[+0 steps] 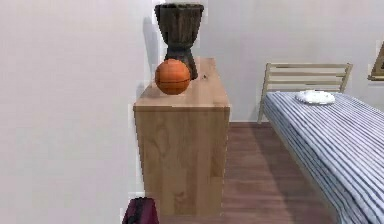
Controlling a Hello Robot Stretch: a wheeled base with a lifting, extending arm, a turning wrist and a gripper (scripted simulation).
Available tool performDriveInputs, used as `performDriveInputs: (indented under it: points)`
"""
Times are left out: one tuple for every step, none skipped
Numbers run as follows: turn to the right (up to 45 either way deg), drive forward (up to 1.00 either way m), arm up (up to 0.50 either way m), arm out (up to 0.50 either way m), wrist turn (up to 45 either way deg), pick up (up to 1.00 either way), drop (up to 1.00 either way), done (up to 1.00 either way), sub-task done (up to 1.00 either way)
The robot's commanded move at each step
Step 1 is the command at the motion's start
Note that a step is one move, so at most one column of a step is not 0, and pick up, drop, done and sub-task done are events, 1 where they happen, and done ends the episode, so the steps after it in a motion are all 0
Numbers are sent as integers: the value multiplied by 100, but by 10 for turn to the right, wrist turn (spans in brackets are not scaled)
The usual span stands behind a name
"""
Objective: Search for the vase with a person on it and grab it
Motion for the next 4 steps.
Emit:
performDriveInputs:
  points:
    - [300, 0, 0, 0, 0, 0, 0, 0, 0]
    - [0, 100, 0, 0, 0, 0, 0, 0, 0]
    - [90, 0, 0, 0, 0, 0, 0, 0, 0]
    - [0, 20, 0, 0, 0, 0, 0, 0, 0]
